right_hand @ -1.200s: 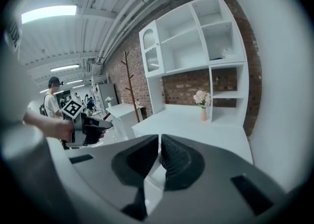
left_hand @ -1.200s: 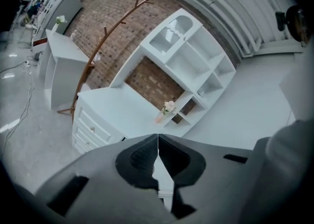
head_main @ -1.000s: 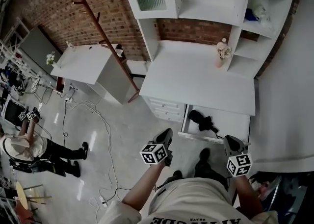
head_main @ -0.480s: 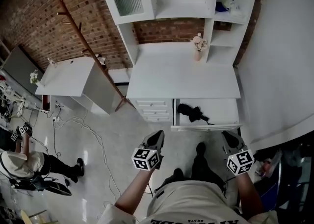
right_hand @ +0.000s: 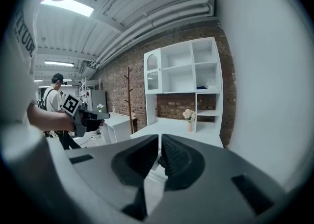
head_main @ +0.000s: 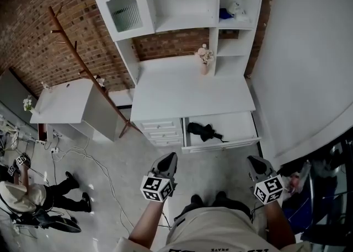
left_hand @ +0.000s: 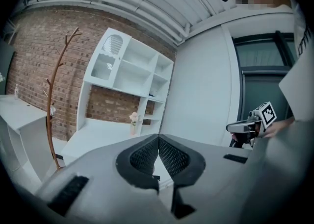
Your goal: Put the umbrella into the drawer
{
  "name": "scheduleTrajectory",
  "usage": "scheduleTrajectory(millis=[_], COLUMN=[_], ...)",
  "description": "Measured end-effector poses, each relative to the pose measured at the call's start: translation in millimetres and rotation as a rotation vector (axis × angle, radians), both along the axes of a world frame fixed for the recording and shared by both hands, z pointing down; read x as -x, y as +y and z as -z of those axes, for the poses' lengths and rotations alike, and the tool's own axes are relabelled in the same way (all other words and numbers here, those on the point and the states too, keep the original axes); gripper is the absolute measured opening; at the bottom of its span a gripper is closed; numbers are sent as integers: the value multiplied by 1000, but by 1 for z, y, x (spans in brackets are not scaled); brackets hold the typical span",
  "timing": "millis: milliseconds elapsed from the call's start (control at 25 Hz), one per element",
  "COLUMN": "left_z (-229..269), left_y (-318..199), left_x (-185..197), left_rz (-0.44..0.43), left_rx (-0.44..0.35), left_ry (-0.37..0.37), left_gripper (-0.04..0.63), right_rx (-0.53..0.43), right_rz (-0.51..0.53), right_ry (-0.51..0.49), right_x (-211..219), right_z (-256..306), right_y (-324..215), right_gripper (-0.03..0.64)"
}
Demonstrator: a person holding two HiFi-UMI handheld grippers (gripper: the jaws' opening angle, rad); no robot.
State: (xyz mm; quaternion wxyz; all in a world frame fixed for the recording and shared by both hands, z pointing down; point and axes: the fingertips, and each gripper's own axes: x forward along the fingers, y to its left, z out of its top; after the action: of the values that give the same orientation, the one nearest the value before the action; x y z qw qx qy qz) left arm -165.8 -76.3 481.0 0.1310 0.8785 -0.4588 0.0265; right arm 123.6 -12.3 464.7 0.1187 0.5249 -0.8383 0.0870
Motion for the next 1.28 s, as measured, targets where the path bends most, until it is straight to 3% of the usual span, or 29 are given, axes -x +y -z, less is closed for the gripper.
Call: scheduleTrajectory(millis=[240, 760, 1280], left_z=[26, 40, 36], left_y=[11, 28, 36], left_x=[-27, -50, -51], left_rz=[-52, 27, 64], left_rx=[-49, -79, -82], left_ry=[26, -16, -2], left_gripper=[26, 25, 25], right_rx=[-40, -84, -95], right_rz=[-2, 40, 84], right_ry=[-20, -59, -67], right_x=[-25, -68, -69], right_z=[13, 24, 27], right_y=[-4, -22, -28], right_gripper=[35, 34, 34])
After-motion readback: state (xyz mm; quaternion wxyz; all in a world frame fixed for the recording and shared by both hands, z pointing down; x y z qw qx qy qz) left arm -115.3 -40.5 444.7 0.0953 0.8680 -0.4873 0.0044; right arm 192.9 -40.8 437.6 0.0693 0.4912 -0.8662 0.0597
